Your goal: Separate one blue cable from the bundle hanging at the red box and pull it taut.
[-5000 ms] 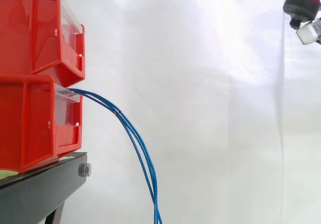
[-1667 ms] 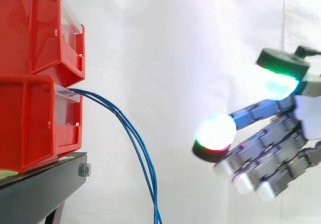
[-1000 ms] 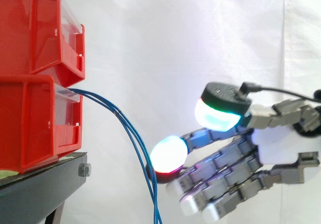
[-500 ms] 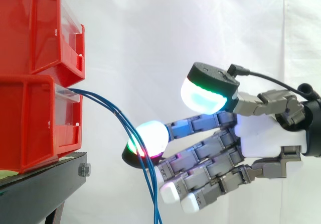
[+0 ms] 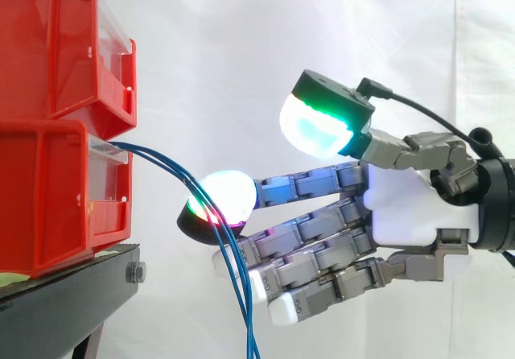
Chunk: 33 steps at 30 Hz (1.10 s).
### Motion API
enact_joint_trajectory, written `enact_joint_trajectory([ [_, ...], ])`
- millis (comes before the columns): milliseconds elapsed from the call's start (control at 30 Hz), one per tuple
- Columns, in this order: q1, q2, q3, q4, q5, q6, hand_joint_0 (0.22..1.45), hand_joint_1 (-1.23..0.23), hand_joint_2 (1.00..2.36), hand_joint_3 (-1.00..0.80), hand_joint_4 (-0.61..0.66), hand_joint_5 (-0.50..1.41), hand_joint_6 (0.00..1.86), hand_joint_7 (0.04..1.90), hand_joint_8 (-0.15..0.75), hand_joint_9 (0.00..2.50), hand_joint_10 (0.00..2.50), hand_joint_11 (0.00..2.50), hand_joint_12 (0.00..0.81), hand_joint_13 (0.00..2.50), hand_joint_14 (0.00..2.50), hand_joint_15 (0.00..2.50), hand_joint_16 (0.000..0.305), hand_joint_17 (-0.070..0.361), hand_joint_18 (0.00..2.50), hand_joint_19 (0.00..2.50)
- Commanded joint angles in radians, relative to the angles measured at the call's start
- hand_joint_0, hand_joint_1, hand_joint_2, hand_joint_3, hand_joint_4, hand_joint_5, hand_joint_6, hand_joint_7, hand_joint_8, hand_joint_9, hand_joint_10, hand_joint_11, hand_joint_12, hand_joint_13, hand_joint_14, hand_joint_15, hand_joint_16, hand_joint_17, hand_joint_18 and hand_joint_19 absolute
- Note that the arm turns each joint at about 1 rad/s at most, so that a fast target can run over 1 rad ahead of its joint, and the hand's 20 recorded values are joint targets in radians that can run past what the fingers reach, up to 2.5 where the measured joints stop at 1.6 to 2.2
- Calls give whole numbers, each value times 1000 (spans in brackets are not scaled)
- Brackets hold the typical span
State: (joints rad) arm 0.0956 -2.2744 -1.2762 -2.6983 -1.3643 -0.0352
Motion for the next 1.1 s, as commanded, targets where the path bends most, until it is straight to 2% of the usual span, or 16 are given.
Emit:
enact_joint_trajectory([
  [0,-2,-17,1,18,-2,3,515,-636,1000,-500,253,-215,502,854,324,546,11,332,371,717,11,288,43,96,682,213],
  [133,-2,-17,1,17,-13,6,517,-630,1000,-500,252,-215,502,858,322,547,11,329,371,722,9,284,43,96,681,220],
  [233,-4,-40,1,26,-24,25,517,-629,1000,-500,253,-215,502,854,322,547,9,330,371,722,9,284,43,97,686,230],
  [433,-1,-51,1,66,-32,40,519,-623,1000,-500,254,-215,502,859,320,545,9,334,372,727,10,295,43,98,693,240],
  [500,-1,-54,1,72,-41,43,520,-621,1000,-500,253,-215,502,856,319,545,9,337,374,727,11,297,44,98,693,239],
  [567,-2,-74,6,86,-52,44,521,-619,1000,-500,254,-214,502,859,319,543,11,336,374,730,10,305,44,98,696,250],
  [633,-4,-97,15,117,-88,55,520,-617,1000,-500,253,-215,502,860,320,544,9,334,375,732,11,304,44,98,697,249],
  [733,4,-96,17,124,-84,55,520,-614,1000,-500,254,-214,502,861,318,546,9,339,376,738,10,308,44,99,701,255],
  [1067,6,-96,20,121,-91,60,535,-592,1000,-500,255,-211,502,855,318,556,9,340,377,763,11,327,44,98,712,274],
])
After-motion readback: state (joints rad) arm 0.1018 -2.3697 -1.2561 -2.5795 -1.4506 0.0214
